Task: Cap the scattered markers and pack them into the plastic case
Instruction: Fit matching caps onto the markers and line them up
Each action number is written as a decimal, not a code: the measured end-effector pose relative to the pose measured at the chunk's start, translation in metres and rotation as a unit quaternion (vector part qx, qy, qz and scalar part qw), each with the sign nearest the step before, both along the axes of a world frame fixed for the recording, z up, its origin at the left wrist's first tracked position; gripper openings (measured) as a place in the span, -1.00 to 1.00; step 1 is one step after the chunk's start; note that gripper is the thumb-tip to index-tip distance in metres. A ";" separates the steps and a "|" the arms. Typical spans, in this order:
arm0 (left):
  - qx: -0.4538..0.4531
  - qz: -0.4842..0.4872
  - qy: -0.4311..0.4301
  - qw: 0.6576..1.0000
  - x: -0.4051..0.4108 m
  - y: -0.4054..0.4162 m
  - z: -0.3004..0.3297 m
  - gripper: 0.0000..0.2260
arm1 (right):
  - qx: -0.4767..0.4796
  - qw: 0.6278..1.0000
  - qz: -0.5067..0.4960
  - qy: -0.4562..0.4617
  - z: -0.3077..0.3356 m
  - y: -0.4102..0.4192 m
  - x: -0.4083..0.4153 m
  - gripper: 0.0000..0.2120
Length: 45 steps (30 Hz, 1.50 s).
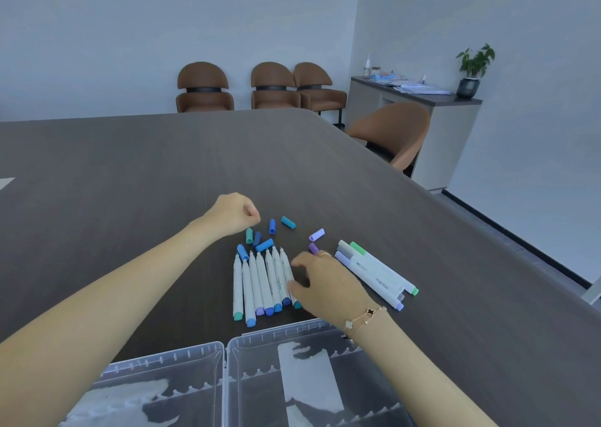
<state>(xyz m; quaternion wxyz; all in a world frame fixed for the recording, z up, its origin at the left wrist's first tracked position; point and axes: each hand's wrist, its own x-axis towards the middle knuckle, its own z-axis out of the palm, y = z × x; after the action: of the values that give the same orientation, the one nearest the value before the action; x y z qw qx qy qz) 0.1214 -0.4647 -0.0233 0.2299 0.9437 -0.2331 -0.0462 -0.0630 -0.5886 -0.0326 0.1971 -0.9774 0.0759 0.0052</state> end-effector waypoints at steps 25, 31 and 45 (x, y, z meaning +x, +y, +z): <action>0.126 0.027 0.047 0.991 0.011 -0.023 -0.010 -0.72 | -0.012 0.989 -0.144 0.029 -0.008 -0.031 0.004 -0.90; 0.077 -0.062 -0.049 0.994 0.014 -0.048 0.001 -0.65 | 0.100 0.986 -0.117 0.061 -0.006 -0.044 0.006 -0.79; 0.040 -0.176 0.034 0.983 -0.011 -0.044 0.005 -0.72 | 0.150 0.981 -0.102 0.065 -0.005 -0.047 0.005 -0.70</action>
<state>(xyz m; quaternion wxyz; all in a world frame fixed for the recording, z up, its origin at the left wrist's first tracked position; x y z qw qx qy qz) 0.1101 -0.5083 -0.0187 0.1879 0.8945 -0.3853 -0.1271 -0.0577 -0.6353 -0.0379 0.3353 -0.9216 0.1861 0.0596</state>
